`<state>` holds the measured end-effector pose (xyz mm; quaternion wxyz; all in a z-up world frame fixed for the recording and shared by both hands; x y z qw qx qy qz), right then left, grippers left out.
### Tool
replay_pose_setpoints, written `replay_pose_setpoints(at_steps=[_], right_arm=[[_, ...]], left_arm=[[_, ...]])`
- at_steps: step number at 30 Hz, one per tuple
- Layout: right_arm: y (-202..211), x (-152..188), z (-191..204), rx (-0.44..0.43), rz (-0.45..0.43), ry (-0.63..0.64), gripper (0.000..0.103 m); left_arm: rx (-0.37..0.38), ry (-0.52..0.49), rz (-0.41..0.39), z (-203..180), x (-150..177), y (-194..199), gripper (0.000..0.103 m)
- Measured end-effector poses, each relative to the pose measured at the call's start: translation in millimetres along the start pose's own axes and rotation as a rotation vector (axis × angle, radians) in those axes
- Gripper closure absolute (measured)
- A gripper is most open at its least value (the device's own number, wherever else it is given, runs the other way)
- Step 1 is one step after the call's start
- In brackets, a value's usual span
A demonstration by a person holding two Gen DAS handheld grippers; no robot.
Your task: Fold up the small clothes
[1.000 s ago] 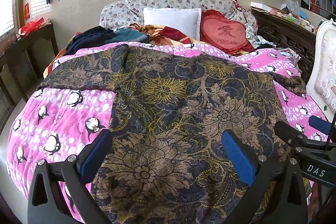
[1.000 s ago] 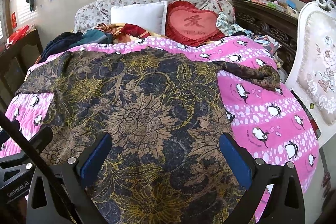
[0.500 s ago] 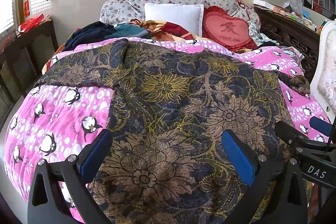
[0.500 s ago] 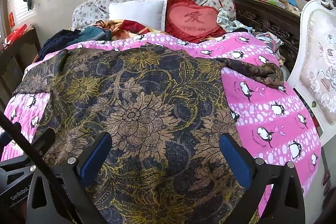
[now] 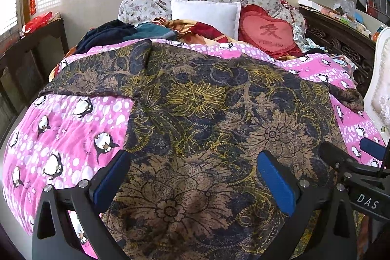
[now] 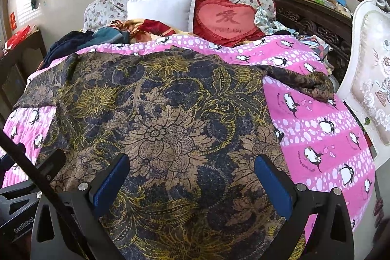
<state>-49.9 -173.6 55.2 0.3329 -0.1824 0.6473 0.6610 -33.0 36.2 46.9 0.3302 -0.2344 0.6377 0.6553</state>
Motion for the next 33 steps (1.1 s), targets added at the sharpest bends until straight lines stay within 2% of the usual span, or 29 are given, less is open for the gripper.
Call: replay_pose_setpoints(at_steps=[16, 22, 27, 33], right_arm=[[-23, -14, 7, 0.023, 0.024, -0.005, 0.0], [-37, -23, 21, 0.003, 0.048, -0.009, 0.0], [-51, -28, 39, -0.004, 0.082, -0.001, 0.0], [-56, -46, 66, 0.026, 0.047, 0.101, 0.0]], left_arm=[[-0.015, 0.042, 0.025, 25, -6, -19, 0.0], [-0.024, 0.043, 0.025, 39, -15, -27, 0.0], [-0.044, 0.069, 0.033, 67, -26, -36, 0.0], [-0.116, 0.05, 0.029, 108, -35, -41, 0.0]])
Point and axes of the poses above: each gripper's, at about its wrist camera, not at the fingertips, and y roughly against the way its jaws point, z to its left, x to its underside, the point moved 6 cm from there along -y, roughly the way its jaws point, and after that the axes turned 8 degrees about -y, right-handed, at the moved point
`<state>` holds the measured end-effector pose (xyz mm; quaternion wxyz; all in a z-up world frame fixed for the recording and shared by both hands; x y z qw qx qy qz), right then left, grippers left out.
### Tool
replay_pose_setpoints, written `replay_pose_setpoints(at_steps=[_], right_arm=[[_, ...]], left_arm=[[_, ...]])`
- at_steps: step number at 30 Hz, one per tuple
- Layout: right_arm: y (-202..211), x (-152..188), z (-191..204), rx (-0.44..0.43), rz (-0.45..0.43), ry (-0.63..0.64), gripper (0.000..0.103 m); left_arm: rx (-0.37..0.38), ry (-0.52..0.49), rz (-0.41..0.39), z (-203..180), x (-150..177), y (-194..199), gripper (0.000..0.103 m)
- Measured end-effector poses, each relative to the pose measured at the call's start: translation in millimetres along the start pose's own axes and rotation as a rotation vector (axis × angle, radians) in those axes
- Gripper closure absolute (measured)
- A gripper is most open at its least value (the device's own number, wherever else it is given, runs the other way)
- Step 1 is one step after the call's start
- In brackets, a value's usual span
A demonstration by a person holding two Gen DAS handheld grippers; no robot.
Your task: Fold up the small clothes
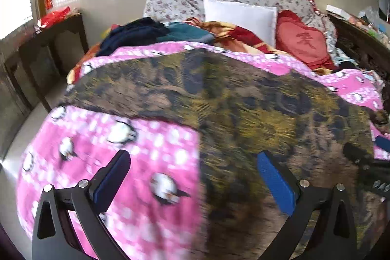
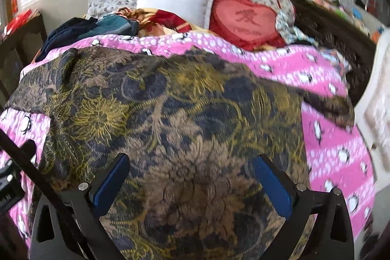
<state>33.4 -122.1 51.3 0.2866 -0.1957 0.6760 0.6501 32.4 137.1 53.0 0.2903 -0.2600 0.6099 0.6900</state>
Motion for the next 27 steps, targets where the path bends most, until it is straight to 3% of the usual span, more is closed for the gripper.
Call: replay_pose_setpoints(at_steps=[11, 19, 27], right_arm=[[2, -33, 32, -0.053, -0.01, 0.026, 0.0], [-5, -59, 62, -0.094, -0.036, 0.042, 0.0], [-22, -57, 65, -0.114, 0.003, 0.001, 0.0]], left_arm=[[-0.058, 0.147, 0.061, 103, -6, -28, 0.0], [-0.185, 0.27, 0.122, 193, 0, -52, 0.0], [-0.17, 0.36, 0.152, 233, 10, -65, 0.0]])
Point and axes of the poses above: each gripper's, at about its wrist camera, not at the fingertips, and y roughly against the way its jaws point, z to its left, x to its underside, the point moved 6 cm from there along -y, roughly the way its jaws point, and after that the axes turned 8 degrees about -y, right-handed, at the moved point
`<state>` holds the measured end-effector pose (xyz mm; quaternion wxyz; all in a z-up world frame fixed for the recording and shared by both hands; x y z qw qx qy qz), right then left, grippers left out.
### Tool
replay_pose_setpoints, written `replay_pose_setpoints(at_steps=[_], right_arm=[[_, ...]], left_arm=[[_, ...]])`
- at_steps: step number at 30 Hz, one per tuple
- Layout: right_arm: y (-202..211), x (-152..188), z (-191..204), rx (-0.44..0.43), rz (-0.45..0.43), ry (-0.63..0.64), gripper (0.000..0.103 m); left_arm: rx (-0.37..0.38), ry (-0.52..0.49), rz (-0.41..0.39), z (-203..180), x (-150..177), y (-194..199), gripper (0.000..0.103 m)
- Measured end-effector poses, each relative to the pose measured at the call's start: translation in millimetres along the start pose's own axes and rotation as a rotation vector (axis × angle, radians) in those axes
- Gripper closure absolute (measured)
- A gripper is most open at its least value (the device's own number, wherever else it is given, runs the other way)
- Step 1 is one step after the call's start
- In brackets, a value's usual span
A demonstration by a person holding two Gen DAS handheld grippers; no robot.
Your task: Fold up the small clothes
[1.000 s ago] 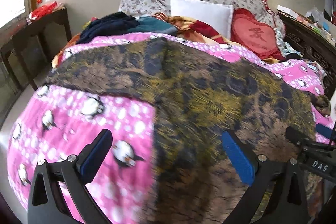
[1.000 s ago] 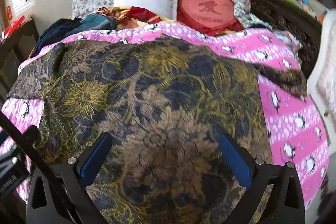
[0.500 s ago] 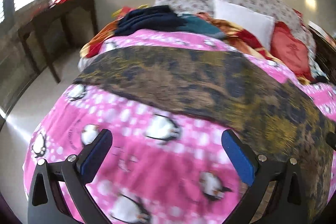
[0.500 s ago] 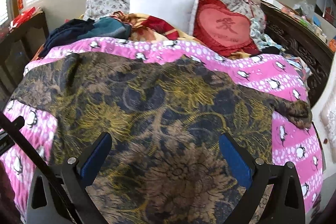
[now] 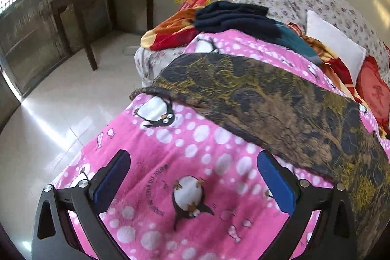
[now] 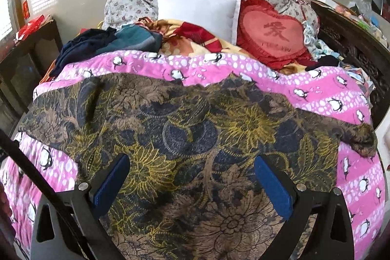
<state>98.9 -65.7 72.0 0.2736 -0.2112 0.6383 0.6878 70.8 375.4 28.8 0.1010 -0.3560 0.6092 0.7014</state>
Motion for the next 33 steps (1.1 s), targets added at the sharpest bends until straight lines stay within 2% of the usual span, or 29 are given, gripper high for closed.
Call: replay_pose_setpoints(at_steps=[5, 11, 14, 17, 19, 21, 22, 24, 26, 28, 31, 33], right_arm=[[-3, 9, 10, -0.016, 0.011, 0.031, 0.0], [-9, 14, 23, -0.033, 0.013, 0.057, 0.0], [-19, 17, 29, -0.048, 0.029, 0.054, 0.0], [-30, 21, 32, -0.054, 0.051, 0.055, 0.0], [-39, 25, 34, -0.067, 0.068, 0.059, 0.0], [-44, 28, 36, -0.082, 0.083, 0.065, 0.0], [-47, 29, 36, -0.093, 0.089, 0.069, 0.002], [-49, 30, 34, -0.111, 0.093, 0.07, 0.009], [-49, 30, 30, -0.121, 0.093, 0.071, 0.013], [-47, 28, 23, -0.122, 0.082, 0.072, 0.015], [-40, 23, 6, -0.111, 0.055, 0.058, 0.015], [-35, 20, -9, -0.103, 0.048, 0.034, 0.015]], left_arm=[[0.042, 0.077, 0.033, 13, -7, -18, 0.0], [0.079, 0.247, 0.048, 35, -22, -47, 0.0], [0.087, 0.272, 0.033, 35, -33, -59, 0.0], [0.127, 0.292, 0.032, 31, -45, -70, 0.001], [0.139, 0.292, 0.031, 26, -52, -77, 0.017], [0.119, 0.258, 0.041, 20, -56, -83, 0.054], [0.106, 0.245, 0.044, 18, -58, -86, 0.062], [0.132, 0.242, 0.036, 15, -60, -84, 0.096], [0.195, 0.258, 0.028, 10, -61, -76, 0.098], [0.2, 0.236, -0.006, 4, -65, -61, 0.098], [0.237, 0.151, -0.07, -27, -74, -23, 0.098], [0.273, 0.068, -0.123, -61, -79, 8, 0.098]])
Point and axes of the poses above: each gripper's, at about its wrist camera, not at the fingertips, and y roughly against the way its jaws point, z to its left, x to its underside, the point moved 6 cm from there along -y, roughly the way its jaws point, and after that the axes turned 8 degrees about -y, right-handed, at the moved point
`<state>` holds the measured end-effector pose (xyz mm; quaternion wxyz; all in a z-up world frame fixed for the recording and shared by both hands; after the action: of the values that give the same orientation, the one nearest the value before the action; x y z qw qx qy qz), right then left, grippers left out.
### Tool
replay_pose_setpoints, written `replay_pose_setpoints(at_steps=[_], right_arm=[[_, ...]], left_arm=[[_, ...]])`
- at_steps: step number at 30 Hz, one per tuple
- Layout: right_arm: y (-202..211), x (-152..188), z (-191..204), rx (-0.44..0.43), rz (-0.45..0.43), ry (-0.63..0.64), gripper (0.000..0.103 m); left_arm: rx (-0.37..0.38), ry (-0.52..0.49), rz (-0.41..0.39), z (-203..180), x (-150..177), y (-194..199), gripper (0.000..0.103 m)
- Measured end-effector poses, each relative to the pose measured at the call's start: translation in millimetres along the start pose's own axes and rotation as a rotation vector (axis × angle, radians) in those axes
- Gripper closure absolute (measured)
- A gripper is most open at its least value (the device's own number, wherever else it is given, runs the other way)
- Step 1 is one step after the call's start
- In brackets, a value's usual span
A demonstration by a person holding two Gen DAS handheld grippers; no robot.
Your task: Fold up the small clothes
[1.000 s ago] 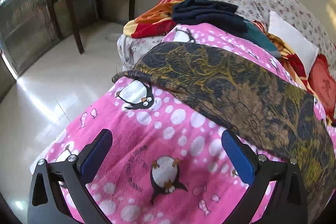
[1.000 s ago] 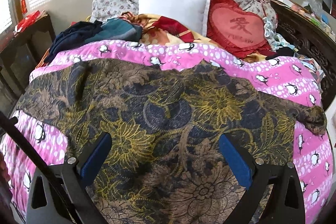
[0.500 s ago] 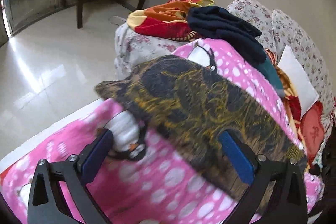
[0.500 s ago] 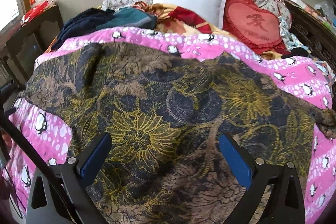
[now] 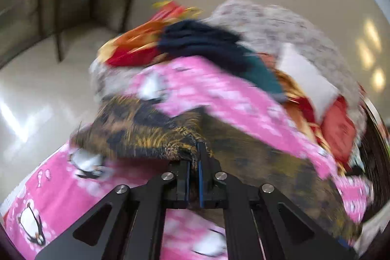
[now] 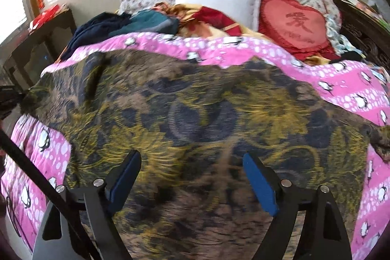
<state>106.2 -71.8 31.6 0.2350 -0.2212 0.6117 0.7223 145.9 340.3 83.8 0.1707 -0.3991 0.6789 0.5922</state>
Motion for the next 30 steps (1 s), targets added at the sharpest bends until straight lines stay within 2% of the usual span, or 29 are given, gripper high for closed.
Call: replay_pose_setpoints(at_steps=[3, 6, 9, 13, 15, 17, 19, 20, 21, 23, 24, 26, 29, 30], right_arm=[[7, -4, -22, 0.022, -0.007, -0.026, 0.015], [16, -7, -46, 0.041, -0.023, -0.06, 0.015], [26, -10, -72, 0.065, -0.039, -0.099, 0.015], [38, -8, -111, 0.111, -0.049, -0.149, 0.014], [40, -3, -132, 0.142, -0.043, -0.178, 0.014], [42, 3, -149, 0.17, -0.026, -0.196, 0.014], [42, 8, -160, 0.183, -0.016, -0.202, 0.014], [42, 10, -165, 0.187, -0.013, -0.205, 0.014], [42, 10, -168, 0.189, -0.012, -0.209, 0.013], [41, 11, -171, 0.184, -0.011, -0.222, 0.013], [40, 10, -169, 0.174, -0.011, -0.23, 0.012], [38, 8, -160, 0.139, -0.012, -0.238, 0.012], [41, 4, -142, 0.1, -0.031, -0.215, 0.011], [42, 2, -131, 0.078, -0.038, -0.198, 0.011]], left_arm=[[0.079, -0.139, -0.042, -74, 3, 27, 0.098], [0.189, -0.259, -0.027, -151, 21, 37, 0.098], [0.299, -0.402, 0.039, -240, 65, 30, 0.098], [0.385, -0.505, 0.132, -315, 126, 2, 0.098], [0.415, -0.549, 0.176, -340, 150, -12, 0.098], [0.433, -0.584, 0.187, -351, 163, -13, 0.092], [0.491, -0.588, 0.186, -351, 163, -4, 0.068], [0.526, -0.581, 0.178, -350, 159, 5, 0.049], [0.567, -0.571, 0.151, -347, 149, 19, 0.035], [0.582, -0.568, 0.085, -335, 130, 40, 0.024], [0.568, -0.579, 0.035, -326, 116, 54, 0.02], [0.534, -0.588, -0.006, -310, 96, 67, 0.015], [0.435, -0.576, -0.046, -271, 71, 72, 0.015], [0.375, -0.576, -0.065, -254, 64, 71, 0.015]])
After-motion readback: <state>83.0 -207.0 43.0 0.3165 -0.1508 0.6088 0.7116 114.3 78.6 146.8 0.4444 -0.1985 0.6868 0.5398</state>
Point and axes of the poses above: each gripper's, at about its wrist camera, not at the fingertips, and y roughly against the way its jaws point, z to its left, x to its underside, the point moved 6 cm from there along -y, roughly the way its jaws point, and after that the axes turned 8 degrees about -y, right-handed, at the moved point
